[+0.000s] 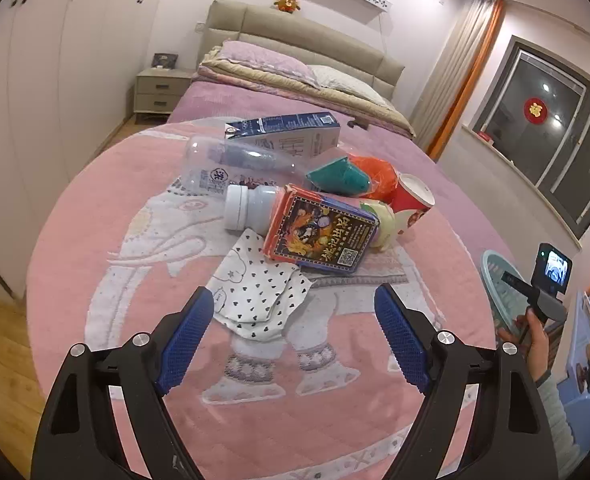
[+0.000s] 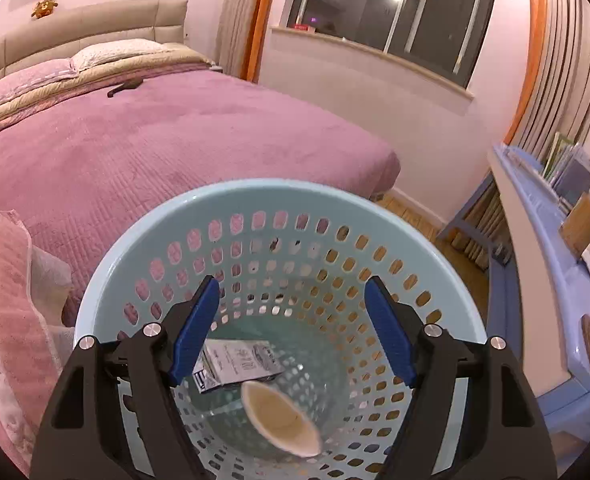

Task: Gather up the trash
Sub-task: 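Withdraw both tools from the basket back toward the trash pile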

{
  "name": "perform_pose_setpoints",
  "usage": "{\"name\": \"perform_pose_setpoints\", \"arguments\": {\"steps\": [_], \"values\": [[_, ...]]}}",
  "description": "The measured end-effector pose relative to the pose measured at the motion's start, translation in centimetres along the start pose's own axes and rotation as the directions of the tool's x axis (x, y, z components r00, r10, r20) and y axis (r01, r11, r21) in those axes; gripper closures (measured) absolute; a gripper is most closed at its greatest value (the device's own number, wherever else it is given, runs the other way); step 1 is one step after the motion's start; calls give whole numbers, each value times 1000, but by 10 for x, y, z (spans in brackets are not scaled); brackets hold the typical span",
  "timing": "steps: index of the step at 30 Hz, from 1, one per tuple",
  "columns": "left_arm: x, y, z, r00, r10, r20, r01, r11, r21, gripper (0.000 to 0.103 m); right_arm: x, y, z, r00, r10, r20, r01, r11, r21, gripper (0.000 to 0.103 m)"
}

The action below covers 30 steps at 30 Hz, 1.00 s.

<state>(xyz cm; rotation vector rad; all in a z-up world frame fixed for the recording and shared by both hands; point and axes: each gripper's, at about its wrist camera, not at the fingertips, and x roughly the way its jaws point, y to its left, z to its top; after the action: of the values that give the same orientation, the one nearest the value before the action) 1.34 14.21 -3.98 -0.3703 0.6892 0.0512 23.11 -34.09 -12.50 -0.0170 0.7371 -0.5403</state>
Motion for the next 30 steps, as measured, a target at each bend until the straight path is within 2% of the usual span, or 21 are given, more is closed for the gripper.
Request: {"name": "perform_pose_setpoints", "arguments": {"steps": [3,10,11,13,14,20,23,26,30], "values": [[-4,0,-2,1000,-1,4,1,1000,10,22,-2,1,0,1000,-3,-18,3,1000,27,32],[-3,15,-6,1000,29,-5,-29,1000,6,22,-35,8,-12,994,106,-35,-103,991,87,32],[-1,18,-5,1000,30,-9,-30,1000,1,22,-40,12,-14,994,105,-25,-103,992,73,32],[2,23,-5,999,34,-16,-34,999,-3,22,-42,23,-18,999,33,-1,-33,999,8,32],[4,25,-5,999,38,-20,-39,999,-3,22,-40,25,-18,1000,27,-3,-27,1000,-9,32],[21,35,-1,997,33,-73,-33,999,8,22,-48,9,-17,987,163,-1,-163,986,26,32],[28,39,3,995,23,-93,-22,1000,14,24,-75,0,-12,982,173,71,-176,984,36,32],[39,42,7,992,22,-121,-20,1000,17,25,-118,2,-5,961,224,159,-227,974,0,32],[50,40,10,989,41,-145,-35,999,42,28,-165,23,3,906,367,212,-354,930,-100,29]]}}
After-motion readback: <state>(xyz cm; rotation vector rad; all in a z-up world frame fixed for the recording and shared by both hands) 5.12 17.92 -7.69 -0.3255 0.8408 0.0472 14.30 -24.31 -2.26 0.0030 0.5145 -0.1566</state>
